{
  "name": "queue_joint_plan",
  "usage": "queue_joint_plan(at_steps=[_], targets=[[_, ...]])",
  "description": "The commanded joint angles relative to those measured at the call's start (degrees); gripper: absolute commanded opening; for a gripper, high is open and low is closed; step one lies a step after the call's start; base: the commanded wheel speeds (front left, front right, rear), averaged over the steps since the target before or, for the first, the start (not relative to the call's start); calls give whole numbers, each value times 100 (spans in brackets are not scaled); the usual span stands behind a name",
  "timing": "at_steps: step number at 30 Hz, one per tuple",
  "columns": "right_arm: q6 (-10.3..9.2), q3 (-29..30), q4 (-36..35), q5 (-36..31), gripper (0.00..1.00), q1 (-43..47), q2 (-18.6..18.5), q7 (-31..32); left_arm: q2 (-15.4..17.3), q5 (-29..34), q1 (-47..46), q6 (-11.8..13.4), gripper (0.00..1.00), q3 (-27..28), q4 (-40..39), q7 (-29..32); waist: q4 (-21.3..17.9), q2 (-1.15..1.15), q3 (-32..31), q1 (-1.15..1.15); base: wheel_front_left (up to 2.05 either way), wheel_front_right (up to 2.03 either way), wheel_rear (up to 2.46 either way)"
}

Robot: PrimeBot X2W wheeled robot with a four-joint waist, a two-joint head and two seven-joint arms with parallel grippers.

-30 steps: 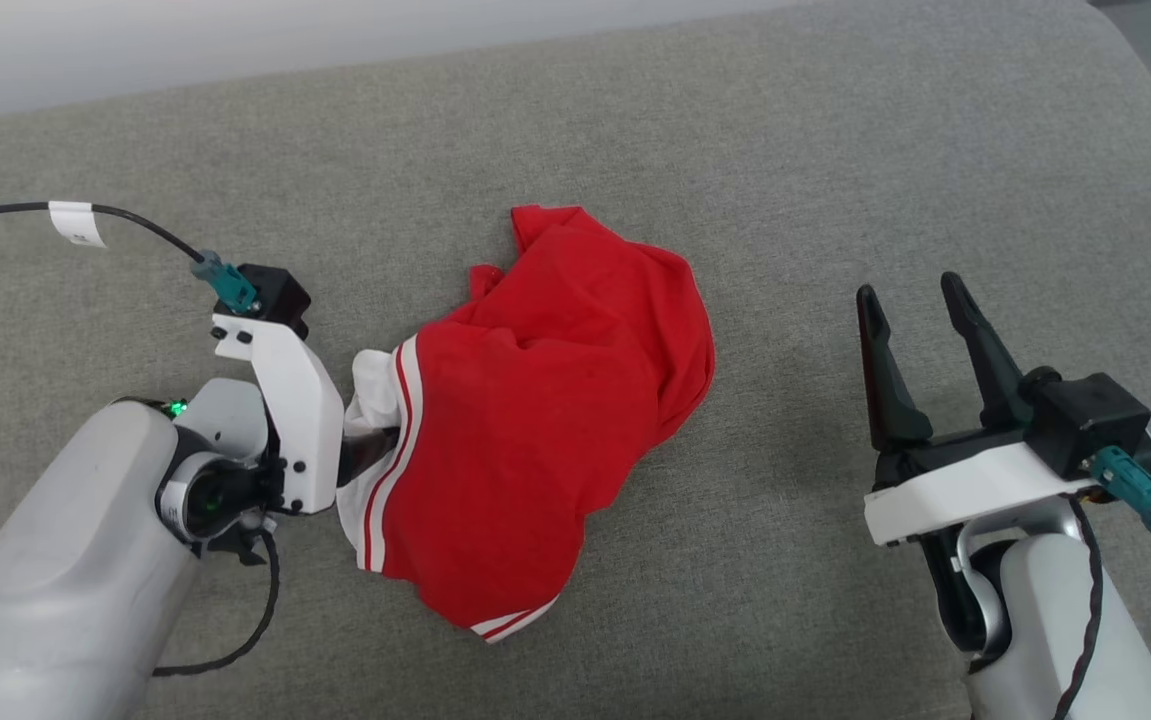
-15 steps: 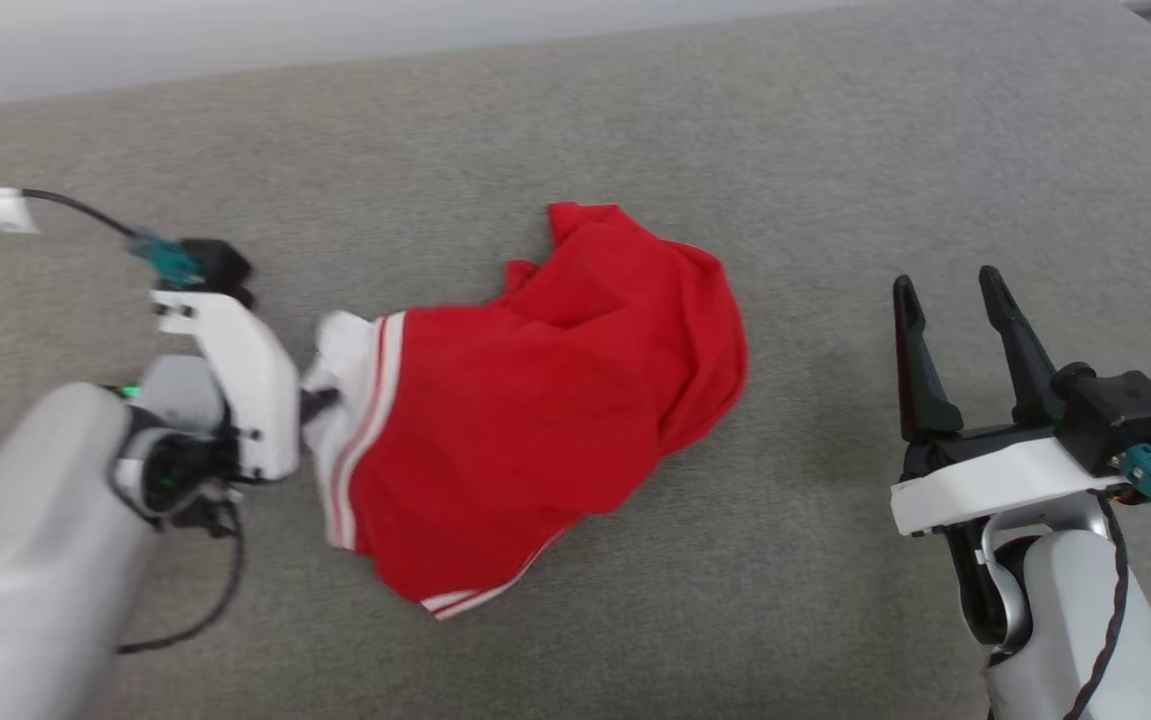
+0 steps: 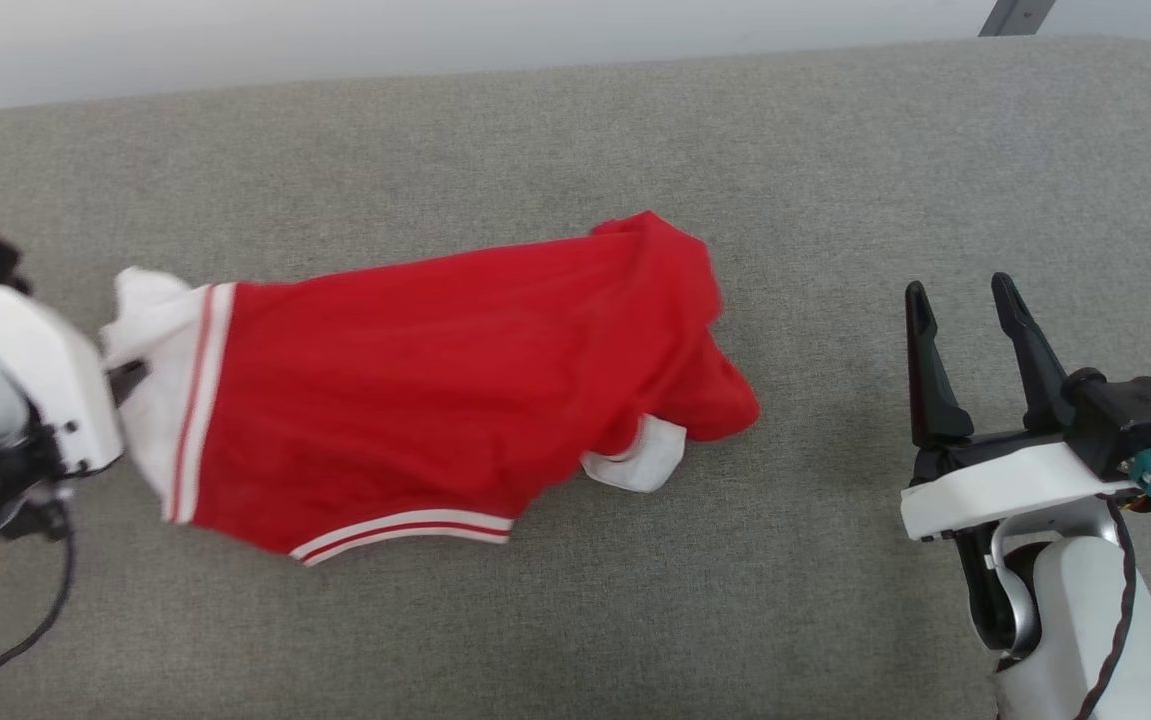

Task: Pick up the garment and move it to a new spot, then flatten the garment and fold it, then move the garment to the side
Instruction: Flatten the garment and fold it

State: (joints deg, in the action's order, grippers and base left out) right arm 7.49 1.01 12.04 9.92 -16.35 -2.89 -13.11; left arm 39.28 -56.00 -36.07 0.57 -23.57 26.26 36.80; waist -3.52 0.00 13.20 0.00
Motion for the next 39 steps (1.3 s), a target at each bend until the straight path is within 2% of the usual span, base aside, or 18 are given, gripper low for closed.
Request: queue_joint_plan(at_steps=[1,6,9,17,19,20,21,25,30,39], targets=[[0,-7,-20,-36,100,52,-3,30,102,59,155,107,0,58,-34,-52,9,0,-8,0,0,0,0],[0,-24,-37,-28,100,72,-3,48,323,93,478,392,0,138,64,-84,10,0,-27,0,0,0,0],[0,-38,-41,-21,100,101,-4,68,309,39,616,466,0,177,222,-123,-1,0,-36,0,0,0,0],[0,-74,-48,-17,100,162,-2,90,184,-133,741,406,0,291,556,-339,-35,0,-108,0,0,0,0],[0,-90,-52,-22,100,181,-3,112,166,-84,730,329,47,287,545,-492,-36,0,-140,0,0,0,0],[0,-110,-55,-25,100,200,-3,125,144,-81,718,286,84,305,527,-582,-31,0,-161,0,0,0,0],[0,-136,-59,-24,100,221,-2,142,128,-95,713,248,100,324,506,-658,-26,0,-182,0,0,0,0],[0,-246,-86,-10,100,305,-2,215,113,-33,774,112,100,380,303,-1071,23,0,-263,0,0,0,0],[0,-405,-189,-49,100,389,-2,353,113,209,977,-43,100,482,-283,-1940,197,0,-337,0,0,0,0],[0,-1011,-317,182,100,495,-189,887,16,736,1609,-23,100,628,-1309,-3605,516,0,-419,0,0,0,0]])
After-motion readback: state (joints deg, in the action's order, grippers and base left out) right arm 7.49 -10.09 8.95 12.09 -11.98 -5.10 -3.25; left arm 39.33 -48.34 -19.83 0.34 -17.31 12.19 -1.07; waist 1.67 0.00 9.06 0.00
